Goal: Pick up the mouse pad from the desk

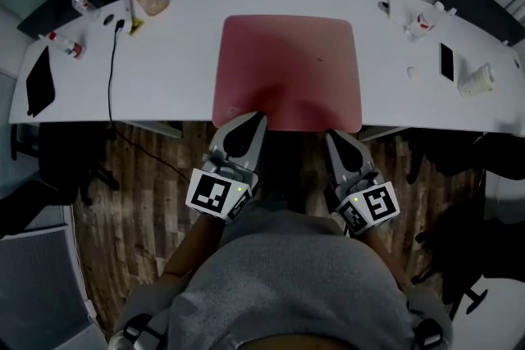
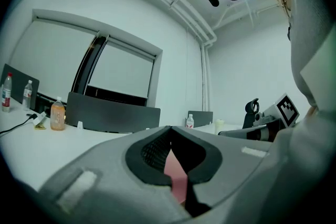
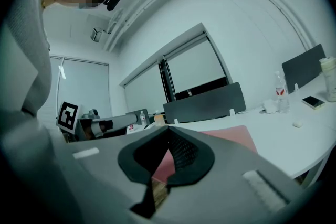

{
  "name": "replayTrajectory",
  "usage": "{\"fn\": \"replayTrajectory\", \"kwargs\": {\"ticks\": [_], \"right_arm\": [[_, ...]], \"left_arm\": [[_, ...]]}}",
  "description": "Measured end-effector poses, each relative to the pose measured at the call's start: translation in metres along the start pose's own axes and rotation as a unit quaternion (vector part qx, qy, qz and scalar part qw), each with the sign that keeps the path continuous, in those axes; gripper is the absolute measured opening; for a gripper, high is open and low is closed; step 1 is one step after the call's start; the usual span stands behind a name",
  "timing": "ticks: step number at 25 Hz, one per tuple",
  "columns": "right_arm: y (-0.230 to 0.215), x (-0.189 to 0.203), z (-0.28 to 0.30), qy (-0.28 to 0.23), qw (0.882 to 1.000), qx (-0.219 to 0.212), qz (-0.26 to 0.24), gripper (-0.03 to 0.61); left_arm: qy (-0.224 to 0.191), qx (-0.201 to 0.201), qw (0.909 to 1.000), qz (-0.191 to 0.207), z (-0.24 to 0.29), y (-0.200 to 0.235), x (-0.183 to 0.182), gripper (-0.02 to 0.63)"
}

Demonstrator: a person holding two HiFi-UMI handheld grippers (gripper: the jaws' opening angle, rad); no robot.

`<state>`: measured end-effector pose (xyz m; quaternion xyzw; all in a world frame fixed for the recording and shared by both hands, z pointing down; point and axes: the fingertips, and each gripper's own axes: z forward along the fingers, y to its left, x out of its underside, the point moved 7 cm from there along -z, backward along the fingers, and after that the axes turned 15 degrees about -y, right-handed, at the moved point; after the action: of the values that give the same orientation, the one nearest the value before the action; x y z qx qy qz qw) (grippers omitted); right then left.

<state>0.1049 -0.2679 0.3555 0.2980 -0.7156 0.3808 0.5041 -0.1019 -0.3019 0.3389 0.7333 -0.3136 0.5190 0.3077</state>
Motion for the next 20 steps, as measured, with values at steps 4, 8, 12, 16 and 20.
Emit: {"fn": "replayTrajectory", "kwargs": {"ticks": [4,8,12,16,20], "right_arm": [[-0.008,-0.001,0.016,-0.003,1.0,0.012,-0.007,0.002],[-0.019,0.002,0.025,0.003,1.0,0.004,-0.021,0.002],[-0.032,0.013,0.03,0.028,0.998,-0.012,-0.056,0.002],[-0.048,0.034,0.027,0.082,0.992,-0.036,-0.084,0.007],[-0.061,0.055,0.03,0.134,0.977,-0.076,-0.148,0.054]], "left_arm": [[0.003,0.01,0.9999,-0.005,0.012,0.013,0.004,0.0],[0.015,0.007,0.9999,-0.003,0.019,0.021,0.01,0.002],[0.035,0.0,0.9994,0.007,0.024,0.026,0.02,0.002],[0.076,-0.013,0.9968,0.022,0.022,0.03,0.039,0.002],[0.135,-0.022,0.9895,0.048,0.018,0.039,0.066,0.002]]}}
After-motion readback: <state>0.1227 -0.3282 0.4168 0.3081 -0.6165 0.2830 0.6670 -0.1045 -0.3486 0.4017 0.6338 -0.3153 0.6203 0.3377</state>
